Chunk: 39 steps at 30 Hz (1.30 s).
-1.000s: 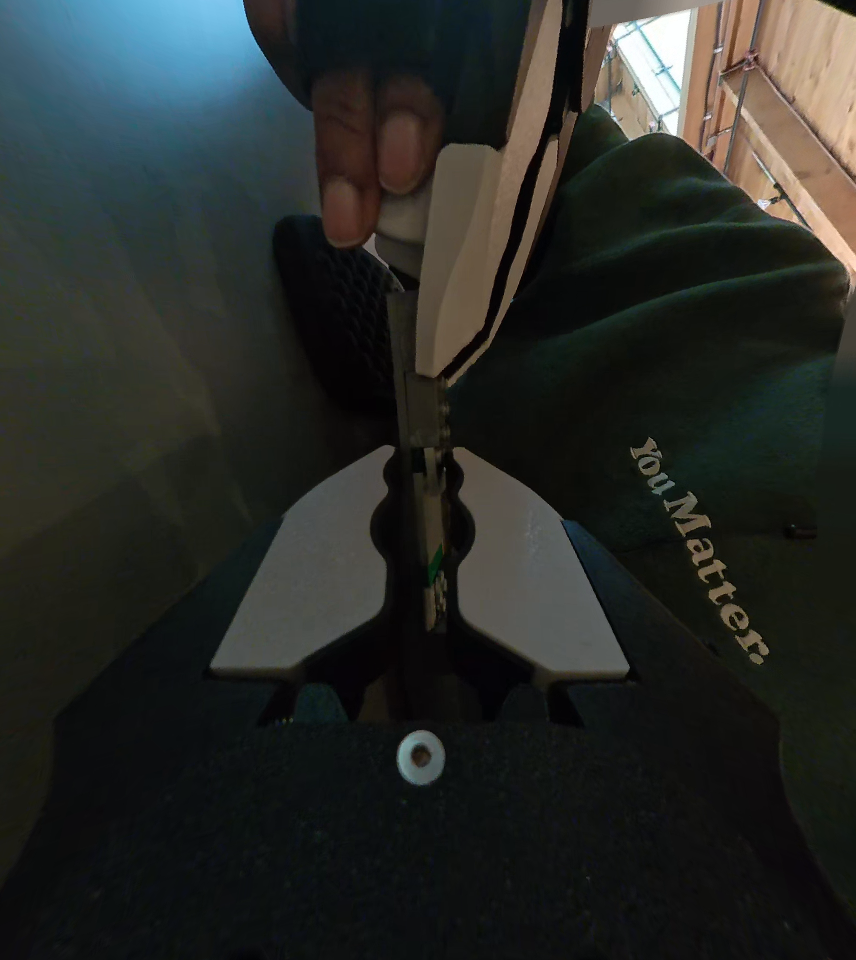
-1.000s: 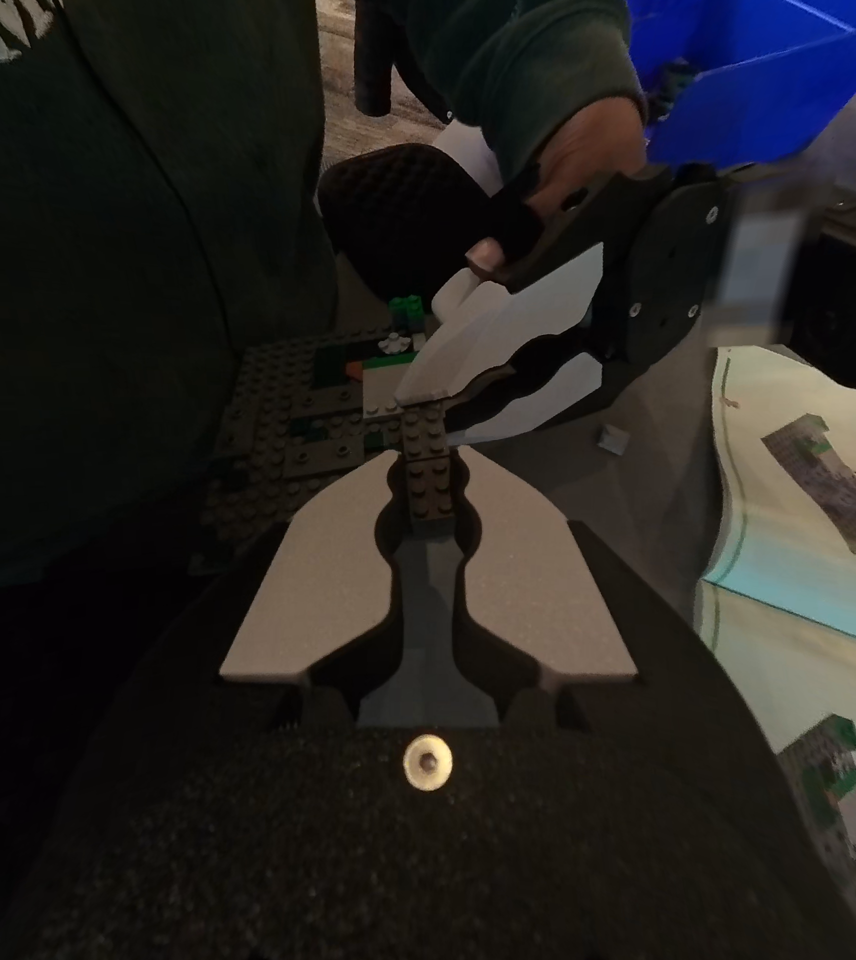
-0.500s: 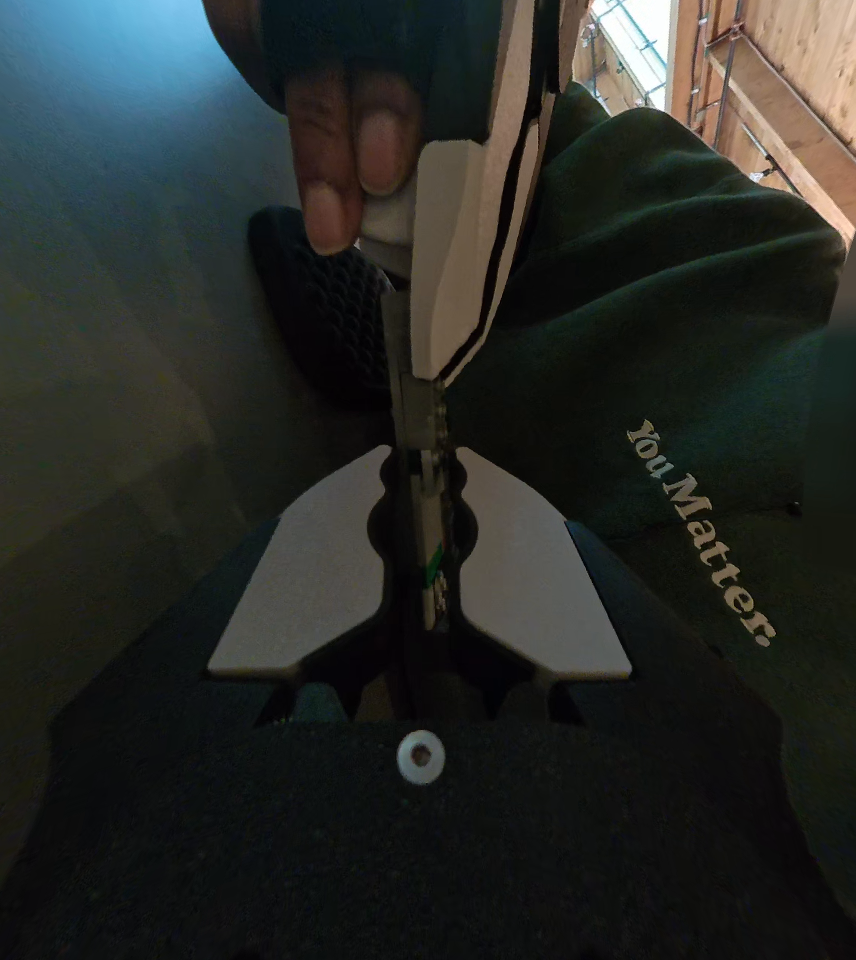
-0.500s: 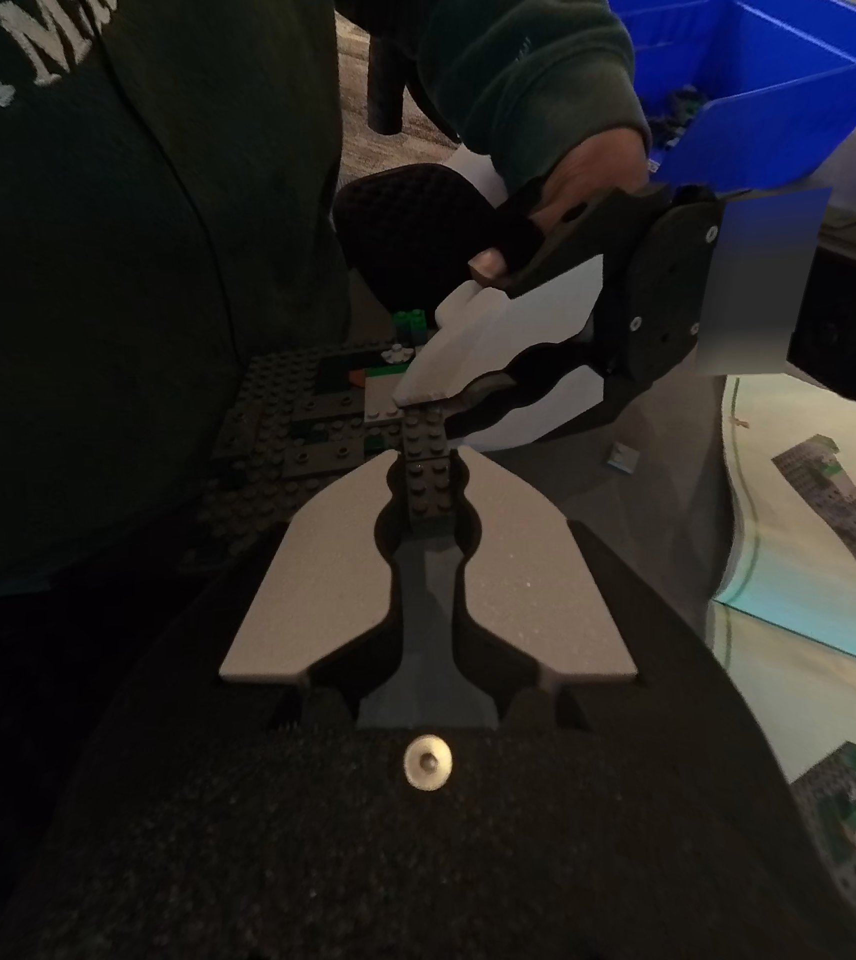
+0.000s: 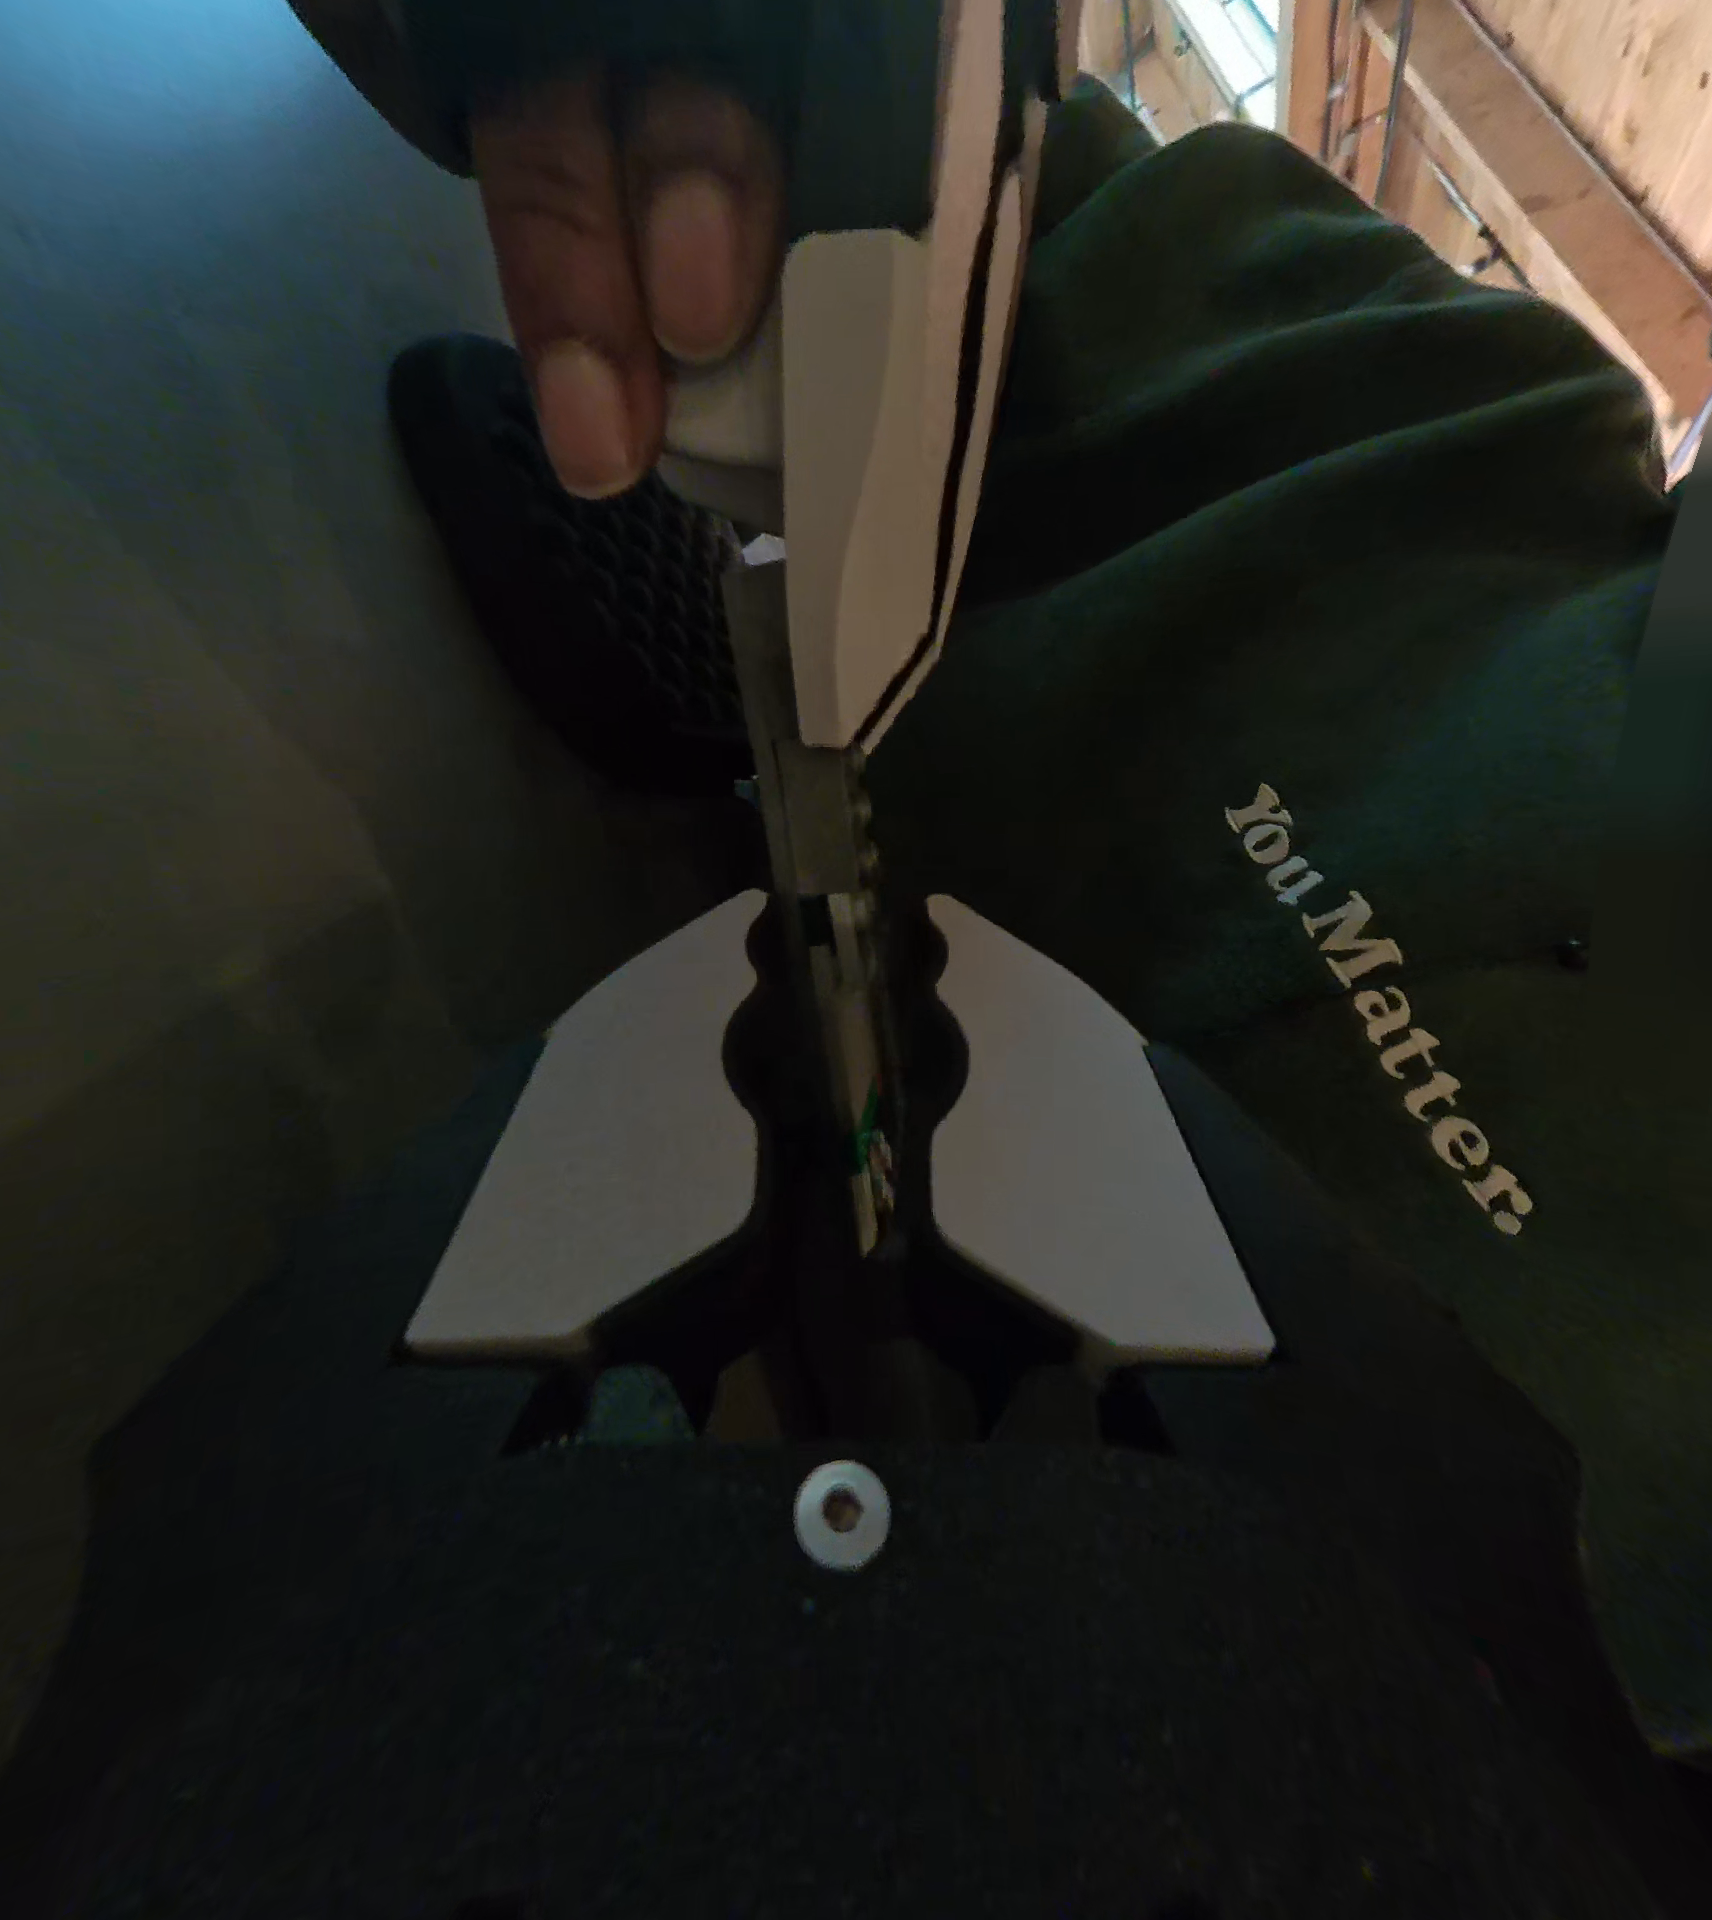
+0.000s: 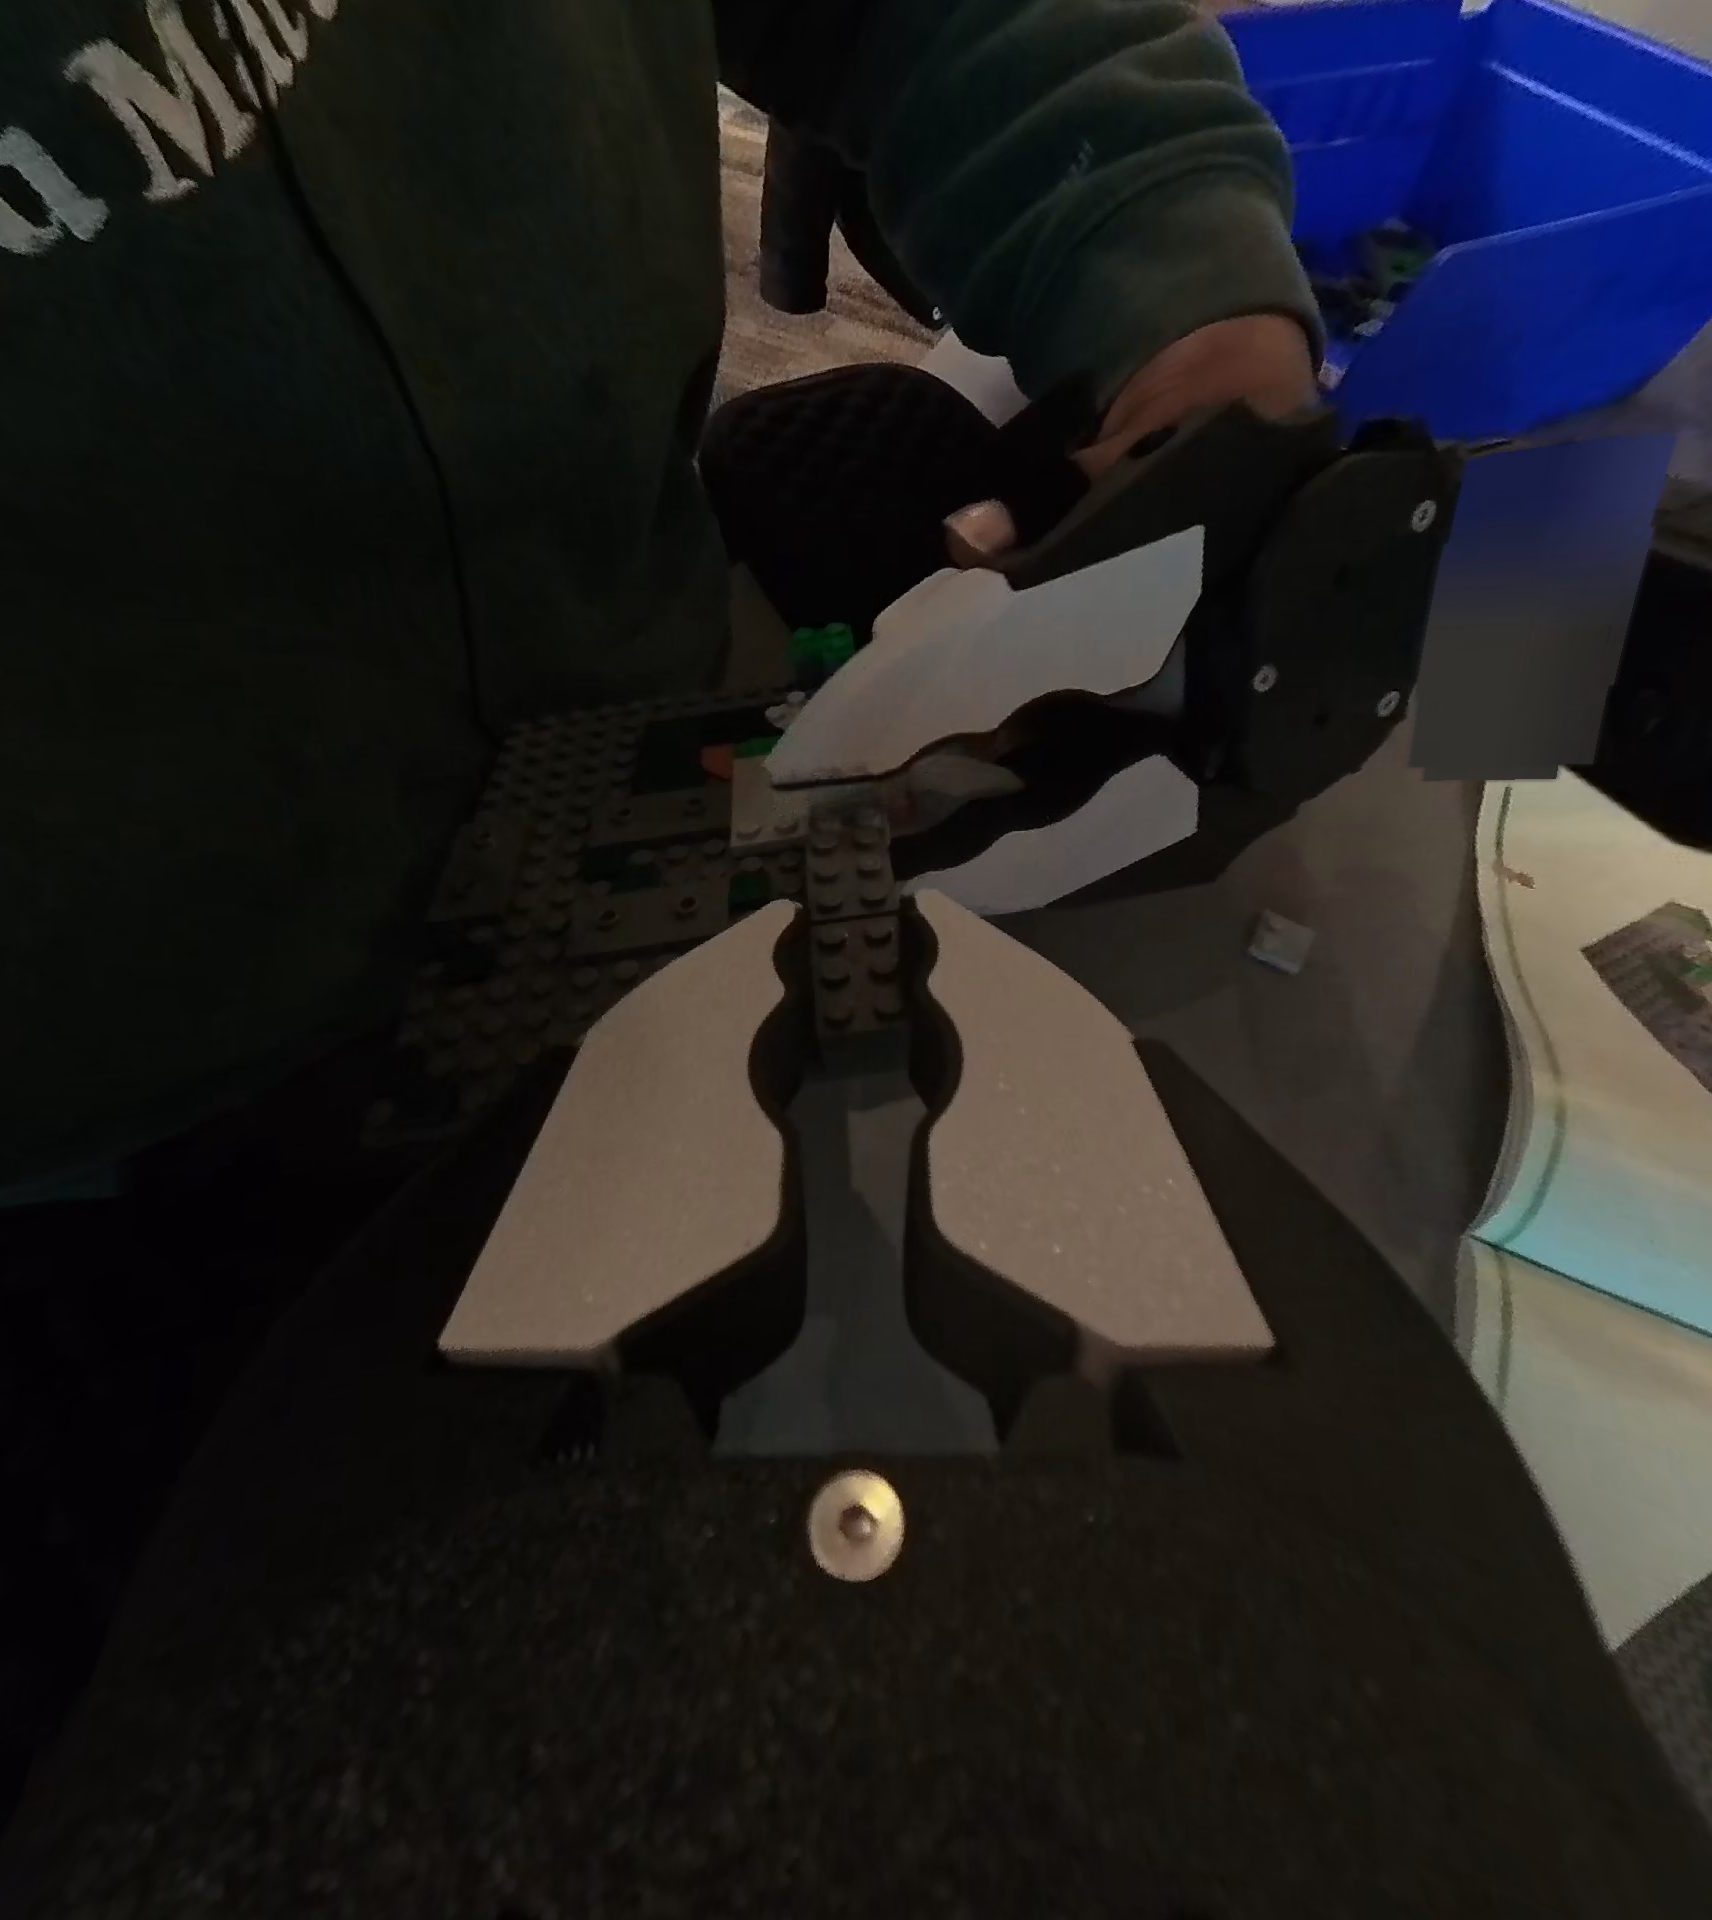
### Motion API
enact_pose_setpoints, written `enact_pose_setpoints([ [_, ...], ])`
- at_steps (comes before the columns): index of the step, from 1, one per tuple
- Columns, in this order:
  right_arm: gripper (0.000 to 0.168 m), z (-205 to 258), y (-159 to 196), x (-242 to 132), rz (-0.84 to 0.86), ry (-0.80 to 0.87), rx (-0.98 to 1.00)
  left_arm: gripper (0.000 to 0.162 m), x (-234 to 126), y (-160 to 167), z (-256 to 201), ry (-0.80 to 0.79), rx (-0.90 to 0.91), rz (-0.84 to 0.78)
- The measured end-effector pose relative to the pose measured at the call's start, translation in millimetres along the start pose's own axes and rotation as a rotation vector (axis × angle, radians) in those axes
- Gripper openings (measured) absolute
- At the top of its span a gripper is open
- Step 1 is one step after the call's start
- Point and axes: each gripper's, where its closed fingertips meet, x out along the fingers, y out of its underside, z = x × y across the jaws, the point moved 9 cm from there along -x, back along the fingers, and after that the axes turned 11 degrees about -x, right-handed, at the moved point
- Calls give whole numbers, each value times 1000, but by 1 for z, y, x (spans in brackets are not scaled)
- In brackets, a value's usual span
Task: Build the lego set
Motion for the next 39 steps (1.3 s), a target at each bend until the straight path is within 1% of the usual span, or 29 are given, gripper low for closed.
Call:
enact_pose_setpoints([
  [5, 16, -1, 0, 1, -2, 0, -3, 22, -5, 0, -1, -11, 1, -12],
  [10, 16, -1, 1, 2, -3, -5, -3, 15, -6, 0, 3, -15, -24, -31],
  [23, 16, 3, -1, 5, -12, -19, -7, 15, 0, 3, 2, -17, -12, 2],
  [29, 16, 4, -1, 4, -12, -11, -7, 15, 1, 4, 2, -16, -10, -7],
  [33, 16, 5, -2, 5, -24, -12, -9, 14, 0, 6, 2, 16, -22, -9],
  [39, 16, 6, -2, 7, -20, -22, -13, 14, 1, 7, 0, -16, -19, 10],
])
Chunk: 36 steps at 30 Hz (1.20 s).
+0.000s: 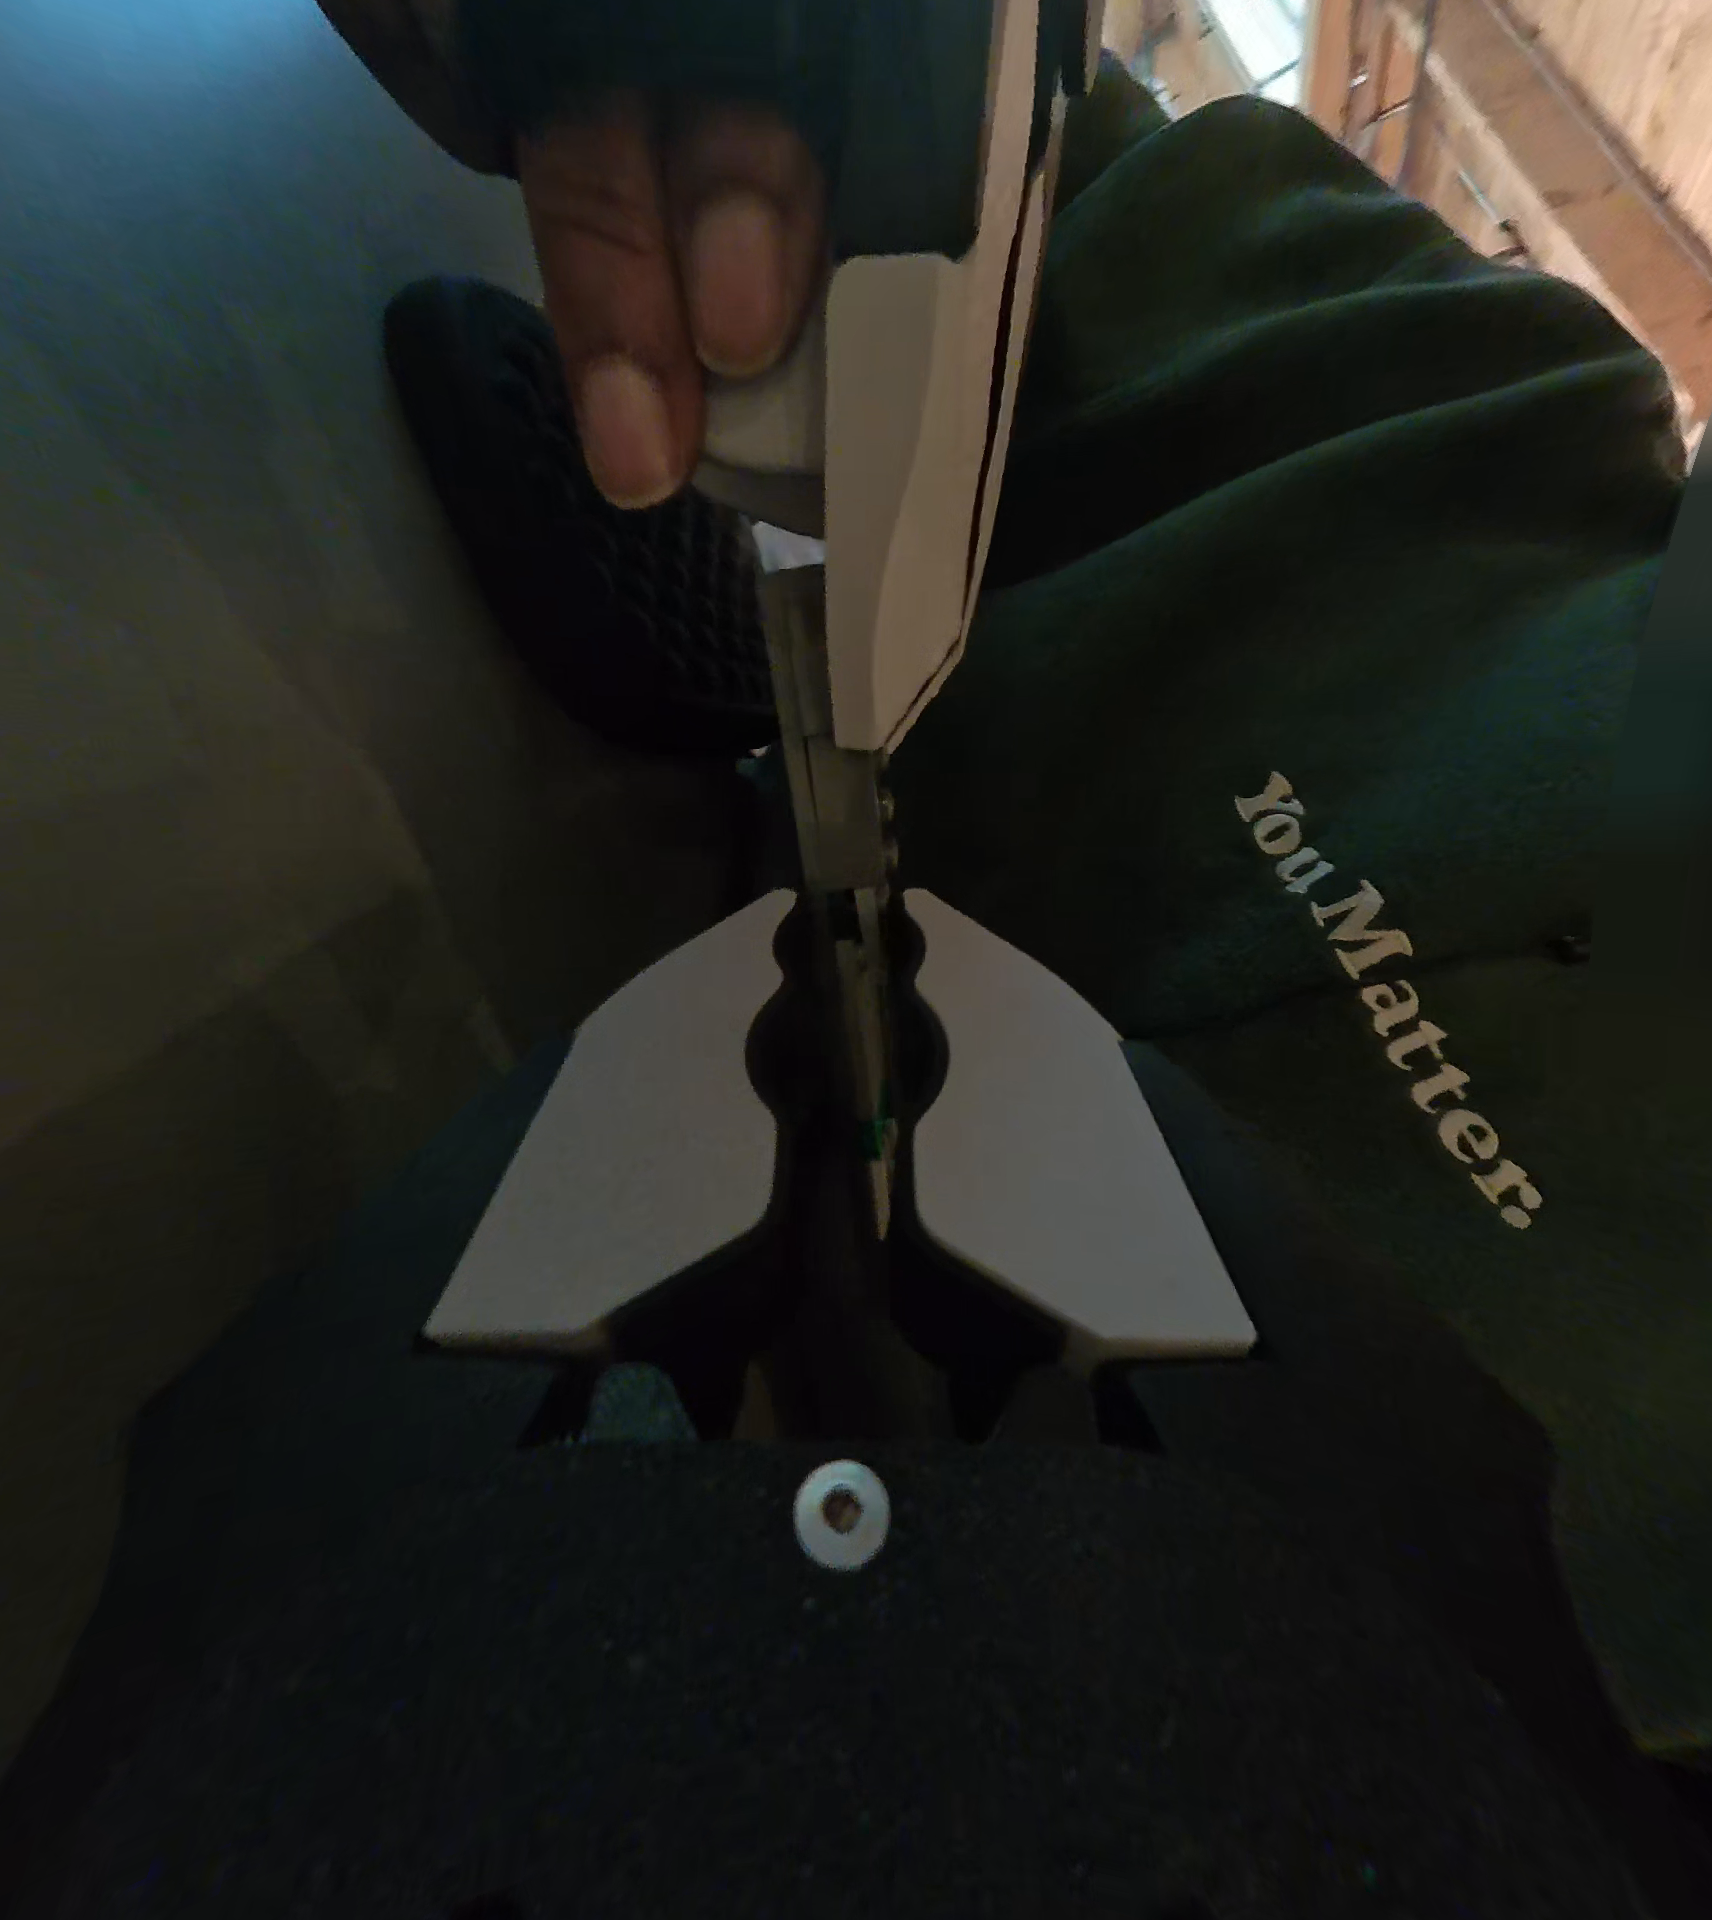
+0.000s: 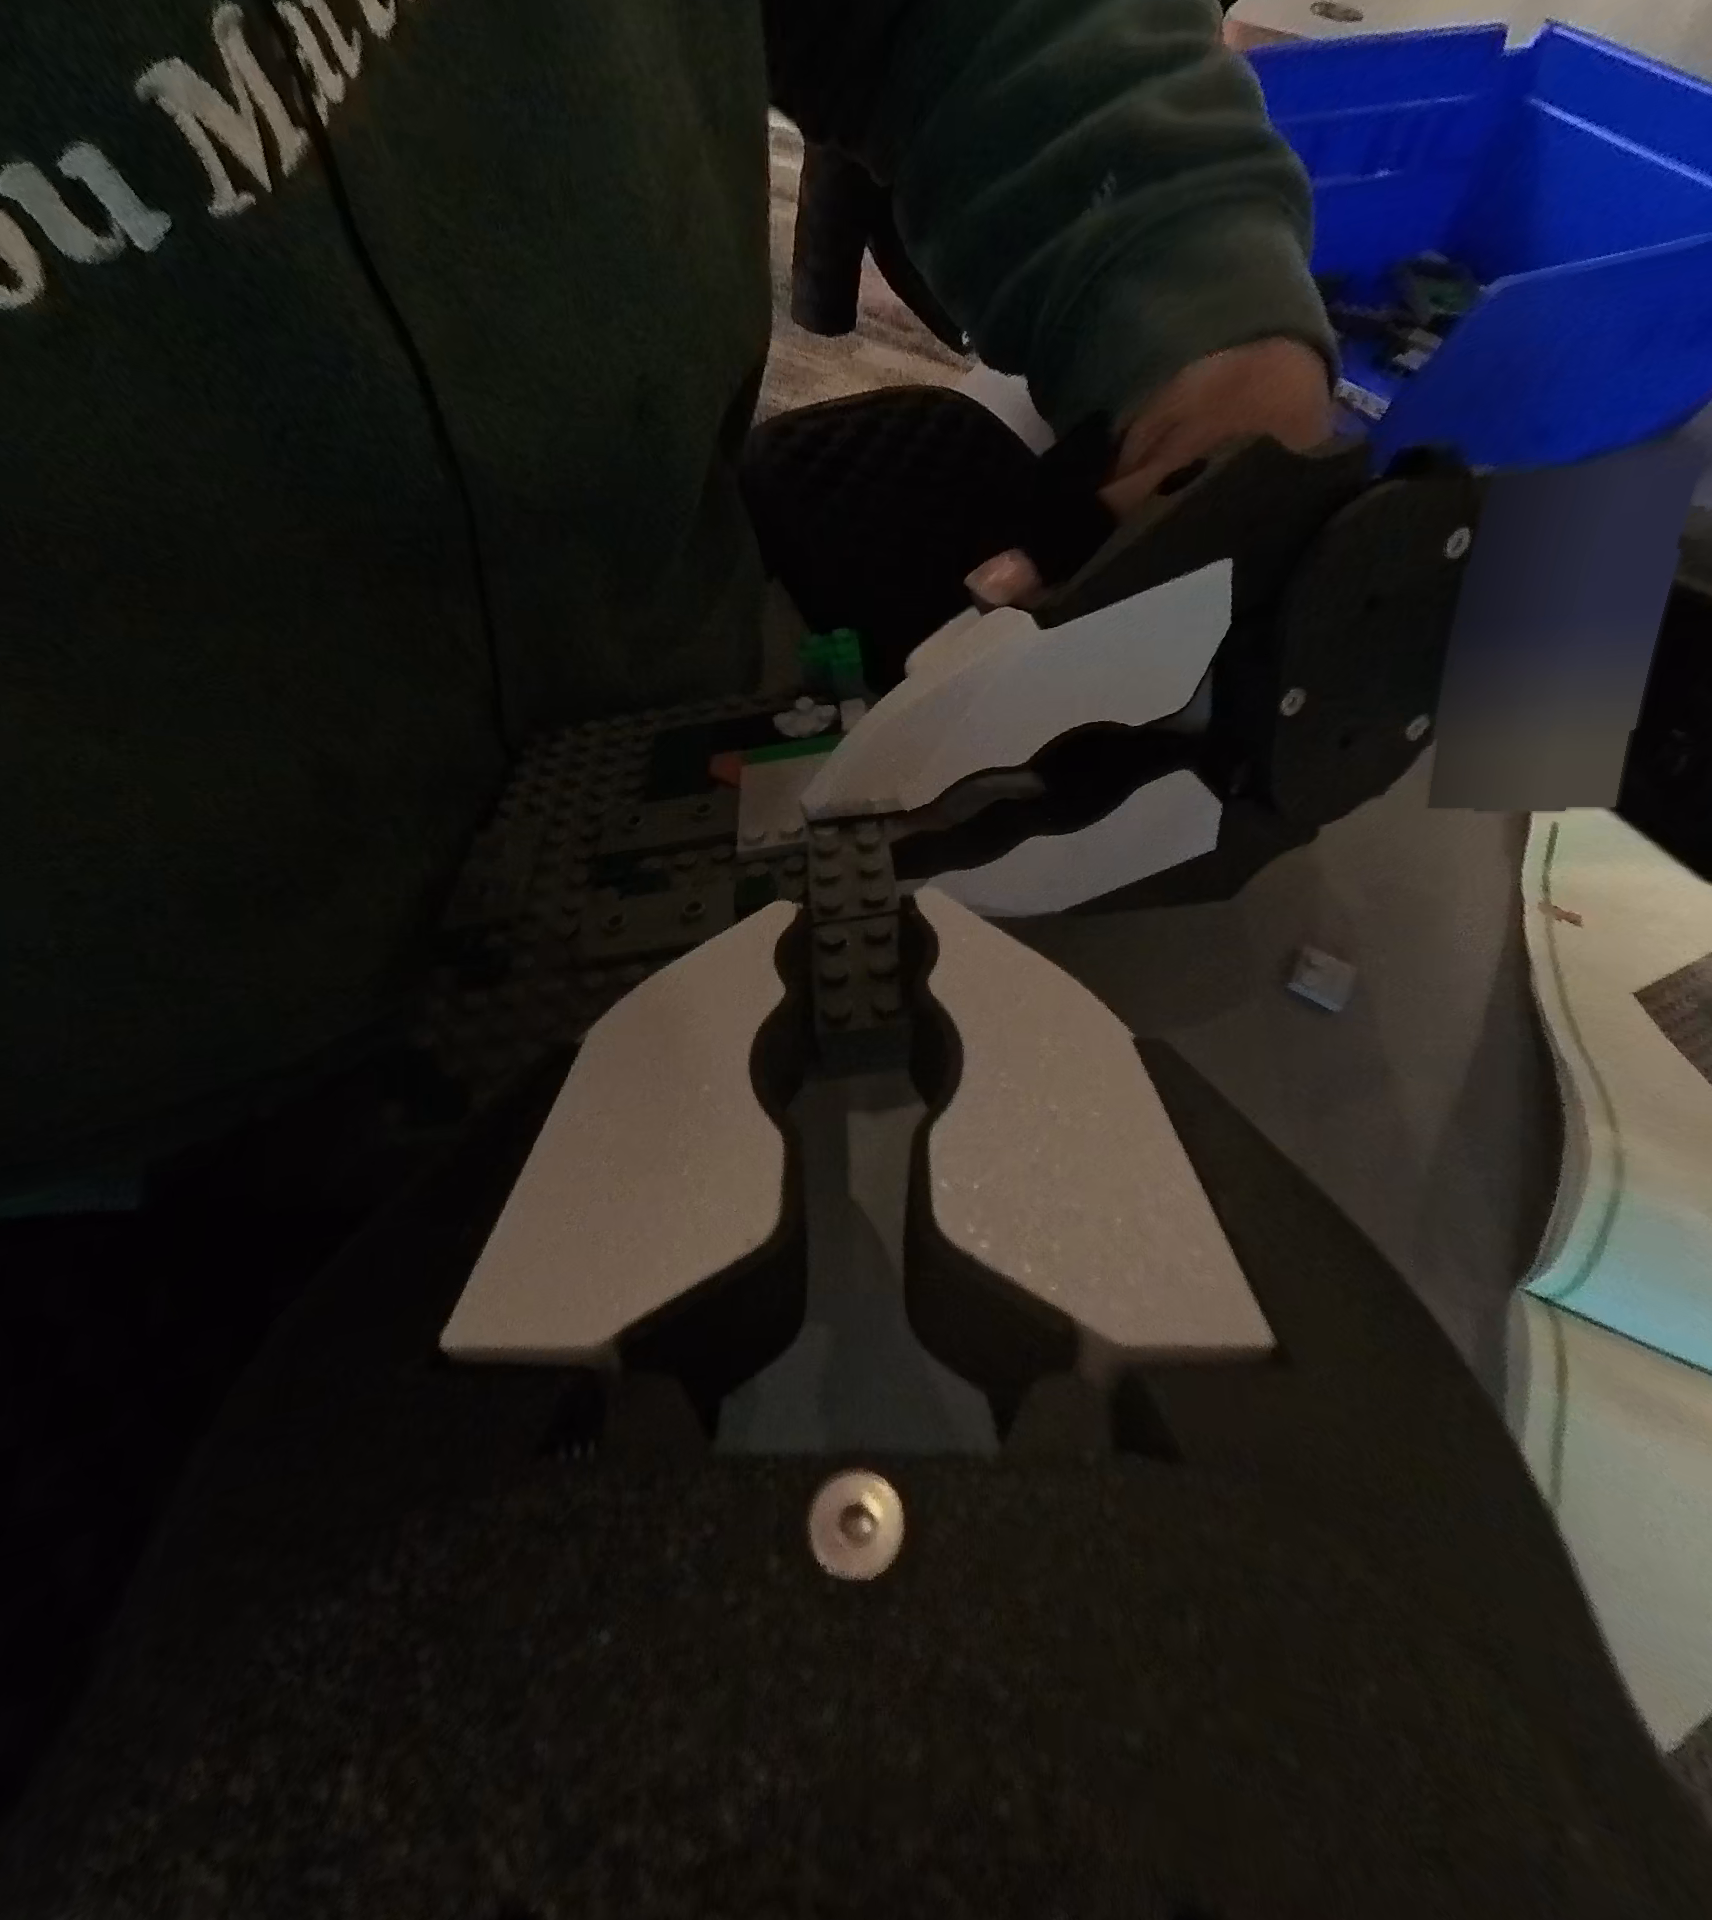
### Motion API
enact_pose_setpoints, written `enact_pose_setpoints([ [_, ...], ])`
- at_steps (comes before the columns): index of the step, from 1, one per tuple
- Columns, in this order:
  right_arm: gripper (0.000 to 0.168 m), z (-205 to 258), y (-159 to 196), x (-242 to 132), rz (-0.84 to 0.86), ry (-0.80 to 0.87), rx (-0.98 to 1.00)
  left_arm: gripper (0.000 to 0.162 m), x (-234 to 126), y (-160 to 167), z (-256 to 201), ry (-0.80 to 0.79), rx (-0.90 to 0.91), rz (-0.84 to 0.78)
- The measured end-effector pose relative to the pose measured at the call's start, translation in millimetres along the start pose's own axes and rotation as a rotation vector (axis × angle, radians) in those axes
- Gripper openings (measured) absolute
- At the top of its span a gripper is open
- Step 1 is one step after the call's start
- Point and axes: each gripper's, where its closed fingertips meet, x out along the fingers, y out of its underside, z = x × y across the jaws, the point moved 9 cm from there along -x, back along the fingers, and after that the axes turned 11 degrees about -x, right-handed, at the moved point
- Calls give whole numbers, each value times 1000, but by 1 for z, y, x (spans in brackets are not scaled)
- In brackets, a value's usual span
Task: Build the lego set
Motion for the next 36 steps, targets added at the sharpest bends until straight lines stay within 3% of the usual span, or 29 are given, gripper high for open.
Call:
enact_pose_setpoints([
  [22, 16, 5, 7, 7, -19, 8, 28, 15, 5, 15, 1, -86, 58, -111],
  [36, 15, 1, 10, 11, 0, -15, 20, 13, 3, 21, 7, -50, -27, -147],
])
